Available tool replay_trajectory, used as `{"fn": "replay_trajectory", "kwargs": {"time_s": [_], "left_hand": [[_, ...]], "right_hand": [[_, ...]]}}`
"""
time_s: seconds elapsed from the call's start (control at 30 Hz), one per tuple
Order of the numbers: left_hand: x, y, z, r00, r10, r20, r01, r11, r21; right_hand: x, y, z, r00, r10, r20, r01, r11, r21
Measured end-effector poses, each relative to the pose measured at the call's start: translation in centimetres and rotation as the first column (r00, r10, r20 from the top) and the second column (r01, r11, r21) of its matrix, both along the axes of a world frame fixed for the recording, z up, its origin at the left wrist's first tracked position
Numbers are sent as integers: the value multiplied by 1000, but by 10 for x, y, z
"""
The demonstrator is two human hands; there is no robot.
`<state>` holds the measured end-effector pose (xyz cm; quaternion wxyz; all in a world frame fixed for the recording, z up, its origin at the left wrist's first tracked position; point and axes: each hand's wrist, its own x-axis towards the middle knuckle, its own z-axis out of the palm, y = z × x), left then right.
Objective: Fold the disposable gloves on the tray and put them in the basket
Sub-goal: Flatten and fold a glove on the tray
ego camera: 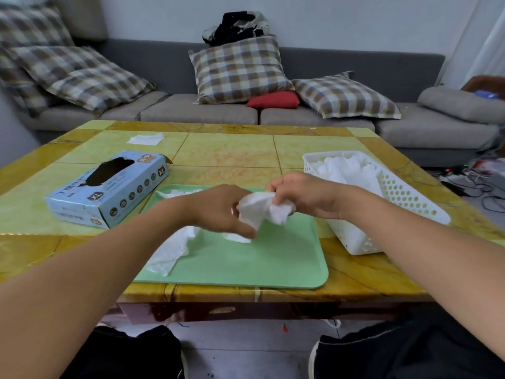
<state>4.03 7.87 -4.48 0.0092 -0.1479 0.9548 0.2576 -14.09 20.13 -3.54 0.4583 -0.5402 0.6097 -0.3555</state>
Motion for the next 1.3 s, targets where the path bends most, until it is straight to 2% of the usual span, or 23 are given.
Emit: {"fn": "replay_trajectory", "kwargs": {"time_s": [0.03, 0.07, 0.1, 0.2, 0.3, 0.4, 0.5, 0.6, 0.7, 0.77, 0.97, 1.03, 1.1, 1.2, 1.3], "left_hand": [[2, -2, 5, 992, 48, -114, -39, 996, 86], [1, -3, 9, 970, 95, -223, -54, 981, 185], [2, -2, 13, 939, 147, -310, -47, 950, 307], [-4, 7, 26, 846, 302, -440, 36, 790, 612], [-16, 16, 40, 740, 490, -460, 7, 679, 734], [-26, 20, 45, 667, 588, -457, -46, 645, 763], [-29, 22, 47, 602, 638, -479, -97, 655, 750], [-32, 21, 47, 576, 632, -519, -157, 709, 688], [-33, 20, 51, 561, 578, -593, -215, 793, 570], [-34, 20, 54, 571, 541, -618, -222, 826, 518], [-48, 31, 61, 603, 540, -587, -112, 786, 608], [-56, 33, 63, 602, 541, -587, -75, 770, 633], [-65, 36, 62, 603, 555, -573, -30, 734, 678], [-77, 42, 62, 609, 564, -558, 57, 670, 740], [-87, 47, 63, 621, 521, -585, 105, 684, 721]], "right_hand": [[-2, 1, 5, 975, -44, 218, 44, 999, 5], [-5, 2, 10, 927, -64, 369, 63, 998, 15], [-5, 2, 16, 891, -66, 450, 64, 998, 20], [-10, 0, 31, 840, -60, 540, 93, 995, -33], [-13, -3, 38, 736, -81, 672, 177, 981, -75], [-7, 4, 33, 742, -27, 670, 142, 983, -117], [6, 13, 25, 749, 1, 662, 93, 990, -107], [15, 10, 25, 770, -151, 620, 268, 958, -100], [12, 2, 29, 713, -320, 624, 488, 865, -115], [6, 2, 36, 688, -346, 638, 549, 823, -145], [-9, 12, 58, 680, -297, 670, 625, 712, -319], [-13, 16, 57, 657, -302, 691, 630, 724, -282], [-20, 23, 51, 636, -306, 708, 590, 784, -191], [-28, 33, 40, 705, -332, 627, 451, 892, -36], [-31, 43, 38, 783, -352, 513, 394, 919, 29]]}}
